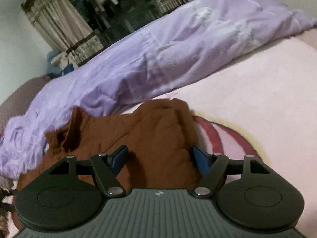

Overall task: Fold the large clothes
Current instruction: 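Lift the hem with both tools and fold it toward the collar, then open both tools to release the folded hem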

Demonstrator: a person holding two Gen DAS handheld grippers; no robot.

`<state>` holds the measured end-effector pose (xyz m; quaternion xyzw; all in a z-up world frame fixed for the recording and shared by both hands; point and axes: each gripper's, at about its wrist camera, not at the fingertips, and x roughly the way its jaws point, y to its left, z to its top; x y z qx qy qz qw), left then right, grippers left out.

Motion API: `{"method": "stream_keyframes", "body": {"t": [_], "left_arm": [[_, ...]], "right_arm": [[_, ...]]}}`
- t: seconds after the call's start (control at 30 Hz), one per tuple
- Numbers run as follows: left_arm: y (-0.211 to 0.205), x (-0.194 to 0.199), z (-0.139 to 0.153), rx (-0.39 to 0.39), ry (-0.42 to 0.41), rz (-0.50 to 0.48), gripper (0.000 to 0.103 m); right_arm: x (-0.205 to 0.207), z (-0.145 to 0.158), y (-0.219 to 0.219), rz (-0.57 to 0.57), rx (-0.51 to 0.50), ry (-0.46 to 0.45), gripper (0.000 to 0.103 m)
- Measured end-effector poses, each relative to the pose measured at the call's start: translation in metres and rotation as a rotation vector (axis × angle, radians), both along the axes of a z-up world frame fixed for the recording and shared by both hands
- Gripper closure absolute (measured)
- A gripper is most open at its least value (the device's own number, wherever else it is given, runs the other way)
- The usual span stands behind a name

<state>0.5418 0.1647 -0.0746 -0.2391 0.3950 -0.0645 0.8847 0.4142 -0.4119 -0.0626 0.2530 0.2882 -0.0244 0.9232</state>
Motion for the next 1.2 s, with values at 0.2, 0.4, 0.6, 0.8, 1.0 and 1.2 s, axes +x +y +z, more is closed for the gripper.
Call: {"method": "stream_keyframes", "body": {"t": [0.2,0.4,0.6,0.8,1.0,1.2], "left_arm": [[-0.003,-0.025,0.007,-0.039,-0.101,0.081,0.088],[0.008,-0.032,0.003,0.007,-0.090,0.161,0.091],[-0.001,-0.024,-0.019,0.044,-0.039,0.151,0.088],[-0.020,-0.034,0.033,0.218,-0.143,0.172,0.074],[-0.100,-0.054,0.069,0.200,-0.246,-0.090,0.063],[-0.186,-0.050,0.048,0.182,-0.215,-0.253,0.063]], "right_arm": [[-0.007,0.022,0.034,-0.007,-0.277,-0.044,0.087],[0.005,0.023,0.024,-0.029,-0.233,-0.046,0.088],[0.018,-0.008,0.013,-0.068,-0.159,0.021,0.075],[-0.008,0.027,0.032,-0.156,-0.300,-0.076,0.041],[-0.026,0.061,0.120,0.109,-0.362,-0.234,0.044],[-0.014,0.048,0.203,0.274,-0.299,-0.204,0.048]]}}
